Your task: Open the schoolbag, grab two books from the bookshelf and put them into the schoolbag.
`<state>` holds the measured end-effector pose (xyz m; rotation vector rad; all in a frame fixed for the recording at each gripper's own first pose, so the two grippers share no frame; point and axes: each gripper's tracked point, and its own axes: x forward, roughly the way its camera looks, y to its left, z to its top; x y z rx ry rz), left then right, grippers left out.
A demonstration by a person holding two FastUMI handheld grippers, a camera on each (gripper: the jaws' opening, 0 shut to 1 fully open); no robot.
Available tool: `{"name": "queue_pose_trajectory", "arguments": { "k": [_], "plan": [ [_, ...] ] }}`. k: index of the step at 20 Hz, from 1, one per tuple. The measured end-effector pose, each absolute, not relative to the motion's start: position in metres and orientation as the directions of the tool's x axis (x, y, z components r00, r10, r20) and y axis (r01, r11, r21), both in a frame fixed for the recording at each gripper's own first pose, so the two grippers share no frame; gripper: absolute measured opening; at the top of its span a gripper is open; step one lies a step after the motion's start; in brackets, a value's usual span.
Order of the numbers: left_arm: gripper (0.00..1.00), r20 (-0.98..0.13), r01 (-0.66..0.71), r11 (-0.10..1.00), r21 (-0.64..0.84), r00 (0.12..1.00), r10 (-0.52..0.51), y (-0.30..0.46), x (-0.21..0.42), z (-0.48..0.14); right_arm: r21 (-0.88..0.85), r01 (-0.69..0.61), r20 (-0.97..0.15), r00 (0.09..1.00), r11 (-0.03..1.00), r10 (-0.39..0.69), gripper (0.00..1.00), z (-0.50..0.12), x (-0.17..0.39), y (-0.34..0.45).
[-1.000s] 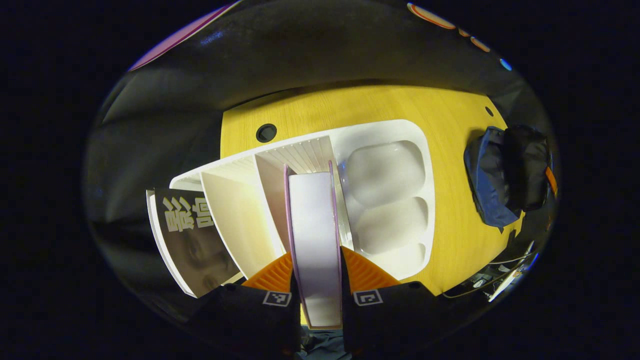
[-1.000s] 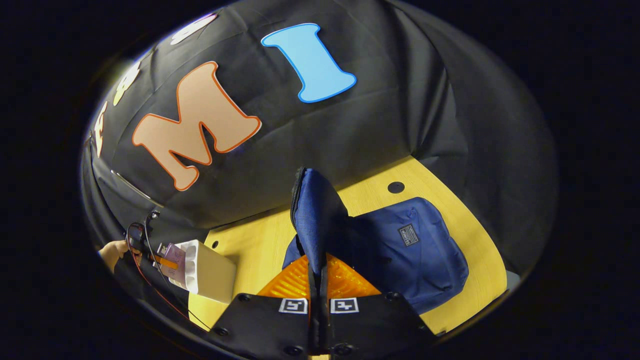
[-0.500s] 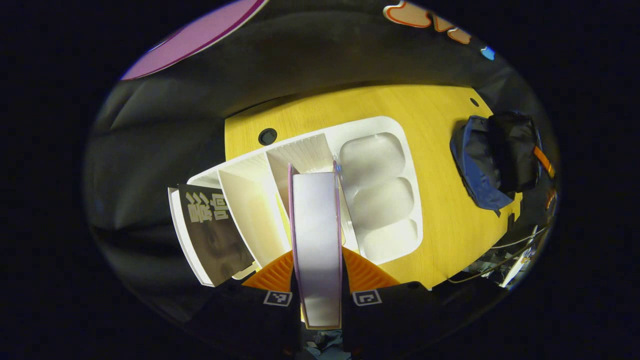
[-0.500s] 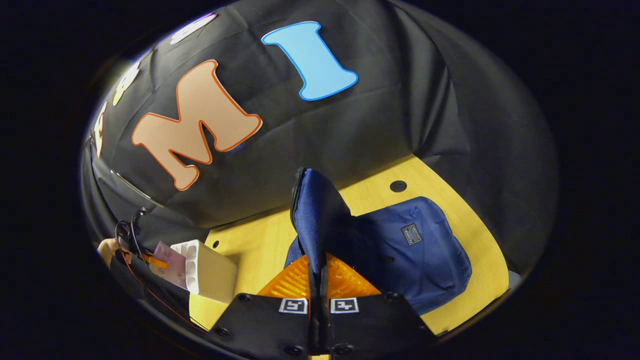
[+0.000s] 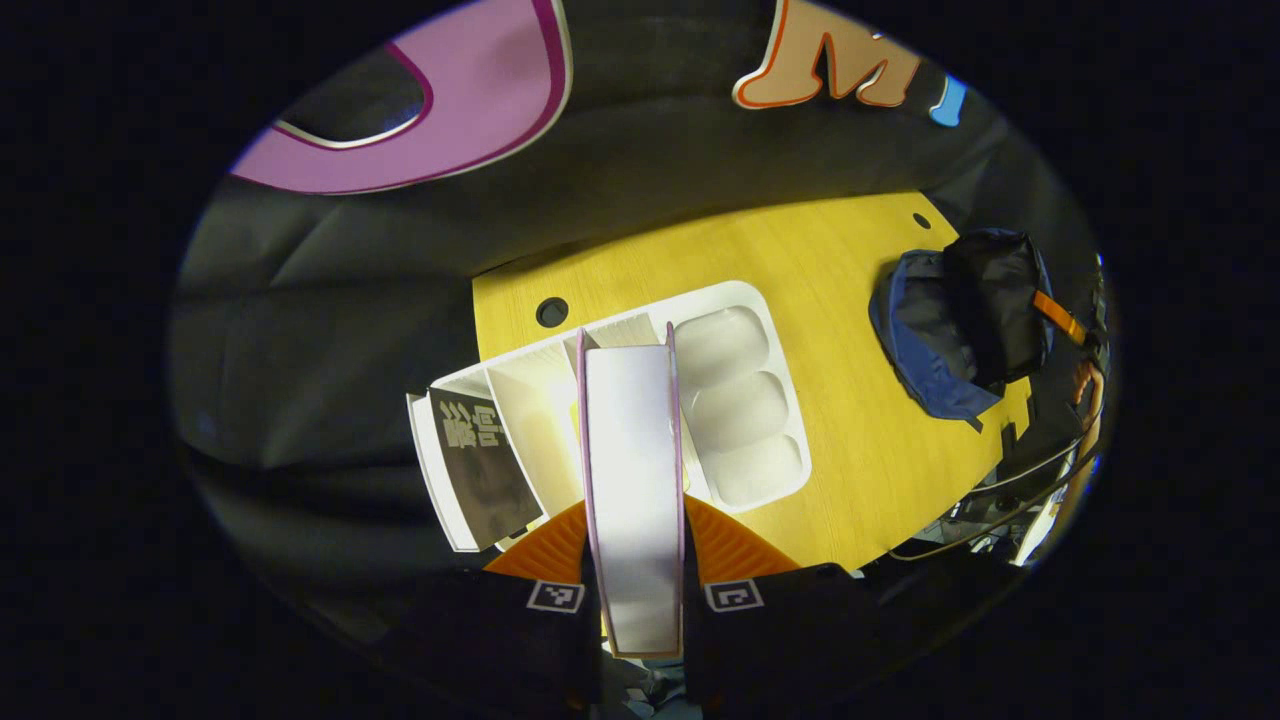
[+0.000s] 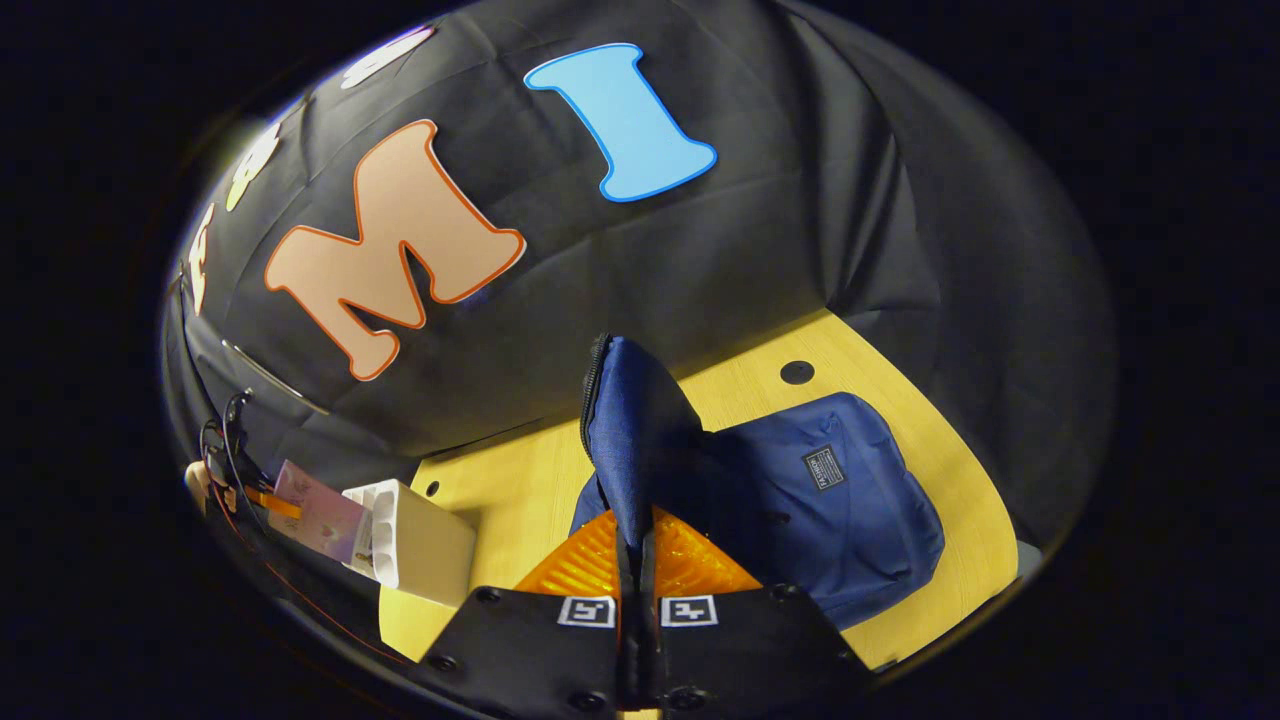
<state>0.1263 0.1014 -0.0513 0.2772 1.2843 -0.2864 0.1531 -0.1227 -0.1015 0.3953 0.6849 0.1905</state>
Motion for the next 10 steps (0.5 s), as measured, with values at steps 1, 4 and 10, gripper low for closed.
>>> {"name": "queue_pose_trajectory", "arguments": {
  "k": [1,4,10],
  "plan": [
    [0.29,-0.962,0.365,0.93,0.045,0.266,-0.058,0.102,0.126,-0.044,0.414,-0.043,-0.576,0.761,0.909,0.299,0.02,-0.101,0.153,-0.123],
    [0.29,-0.95,0.356,0.933,0.062,0.308,-0.054,0.107,0.129,-0.021,0.411,-0.047,-0.575,0.762,0.91,0.299,0.03,-0.101,0.153,-0.122],
    [0.32,-0.93,0.342,0.934,0.102,0.367,-0.033,0.129,0.128,0.007,0.415,-0.049,-0.573,0.761,0.908,0.303,0.03,-0.1,0.152,-0.122]
  ]
}}
